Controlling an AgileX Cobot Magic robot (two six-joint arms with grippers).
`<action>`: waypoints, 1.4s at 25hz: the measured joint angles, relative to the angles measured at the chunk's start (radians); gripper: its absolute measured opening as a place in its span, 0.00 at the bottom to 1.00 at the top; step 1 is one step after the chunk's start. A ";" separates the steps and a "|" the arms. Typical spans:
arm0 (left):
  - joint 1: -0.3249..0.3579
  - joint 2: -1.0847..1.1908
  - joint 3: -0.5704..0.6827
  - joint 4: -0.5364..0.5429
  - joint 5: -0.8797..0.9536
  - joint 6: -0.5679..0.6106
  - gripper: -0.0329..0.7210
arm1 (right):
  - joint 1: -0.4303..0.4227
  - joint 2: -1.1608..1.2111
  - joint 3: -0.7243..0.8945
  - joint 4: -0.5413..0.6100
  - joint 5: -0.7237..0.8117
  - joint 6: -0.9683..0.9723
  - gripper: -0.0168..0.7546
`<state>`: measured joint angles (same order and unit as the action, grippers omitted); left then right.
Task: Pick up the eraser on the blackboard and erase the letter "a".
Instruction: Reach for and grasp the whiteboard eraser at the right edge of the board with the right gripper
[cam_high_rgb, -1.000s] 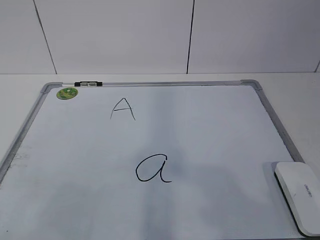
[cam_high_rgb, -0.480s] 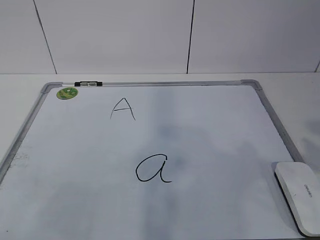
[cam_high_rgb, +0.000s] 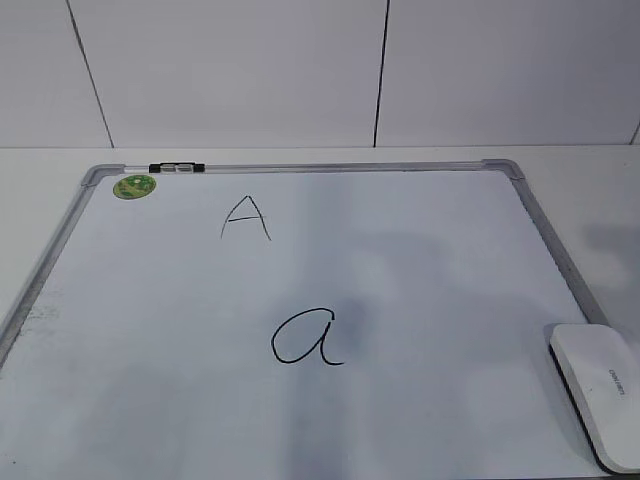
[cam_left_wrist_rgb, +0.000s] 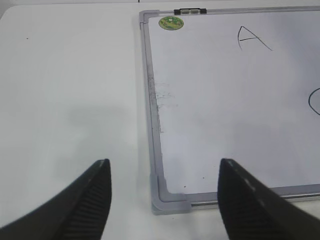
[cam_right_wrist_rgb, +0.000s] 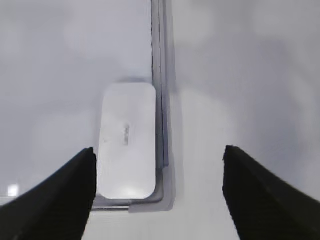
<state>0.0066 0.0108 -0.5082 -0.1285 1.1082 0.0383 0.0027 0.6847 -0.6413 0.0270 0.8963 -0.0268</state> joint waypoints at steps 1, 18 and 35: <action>0.000 0.000 0.000 0.000 0.000 0.000 0.70 | 0.000 0.030 0.000 0.000 0.012 0.000 0.79; 0.000 0.000 0.000 -0.001 0.000 0.000 0.70 | 0.000 0.380 -0.003 0.140 0.044 -0.116 0.79; 0.000 0.000 0.000 -0.001 0.000 0.000 0.70 | 0.000 0.450 -0.108 0.171 0.078 -0.131 0.79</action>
<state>0.0066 0.0108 -0.5082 -0.1291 1.1082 0.0383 0.0027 1.1346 -0.7489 0.1977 0.9746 -0.1576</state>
